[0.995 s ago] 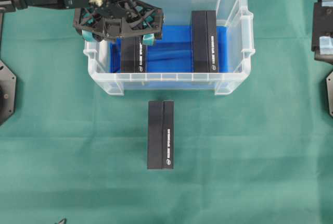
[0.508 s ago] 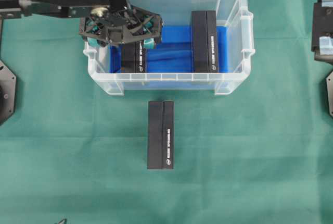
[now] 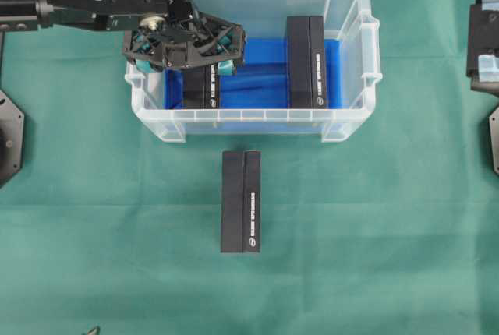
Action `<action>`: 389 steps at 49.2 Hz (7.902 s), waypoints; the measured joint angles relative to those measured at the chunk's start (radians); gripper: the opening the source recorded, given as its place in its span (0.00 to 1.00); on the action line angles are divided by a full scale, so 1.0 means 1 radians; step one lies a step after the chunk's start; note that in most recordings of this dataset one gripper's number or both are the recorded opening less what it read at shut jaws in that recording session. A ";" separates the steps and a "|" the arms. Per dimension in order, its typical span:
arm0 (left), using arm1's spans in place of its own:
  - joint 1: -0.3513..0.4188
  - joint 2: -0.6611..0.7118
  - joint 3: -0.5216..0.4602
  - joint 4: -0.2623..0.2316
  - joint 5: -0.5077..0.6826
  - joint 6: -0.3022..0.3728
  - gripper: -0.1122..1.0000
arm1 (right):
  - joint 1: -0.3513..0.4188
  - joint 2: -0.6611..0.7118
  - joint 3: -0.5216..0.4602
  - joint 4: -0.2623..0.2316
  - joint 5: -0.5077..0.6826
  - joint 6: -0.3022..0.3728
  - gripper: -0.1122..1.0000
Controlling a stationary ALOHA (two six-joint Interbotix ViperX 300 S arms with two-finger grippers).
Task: Take the box out of the case with the left arm.
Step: 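Lower the left gripper around the left box and close it, then lift the left black box upward out of the foam, then carry the held box out of the case to the table left of the first box, then lower the box upright onto the table and open the left gripper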
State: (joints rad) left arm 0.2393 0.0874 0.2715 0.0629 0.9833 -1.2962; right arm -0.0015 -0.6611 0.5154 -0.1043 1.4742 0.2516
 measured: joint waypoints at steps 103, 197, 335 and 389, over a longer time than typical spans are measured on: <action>-0.017 -0.094 -0.408 -0.034 0.499 -0.012 0.64 | 0.000 0.000 0.005 -0.002 0.000 -0.002 0.10; -0.080 -0.069 -0.537 -0.029 0.598 -0.043 0.64 | 0.000 0.000 0.005 -0.002 0.000 -0.005 0.10; -0.511 -0.121 0.072 0.008 0.135 -0.574 0.64 | 0.000 0.002 0.006 -0.002 0.000 -0.006 0.10; -0.517 -0.117 0.137 -0.011 0.008 -0.572 0.64 | 0.000 0.002 0.006 -0.002 0.000 -0.005 0.10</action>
State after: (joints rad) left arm -0.2777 -0.0291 0.4080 0.0522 0.9910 -1.8684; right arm -0.0015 -0.6596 0.5216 -0.1058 1.4742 0.2470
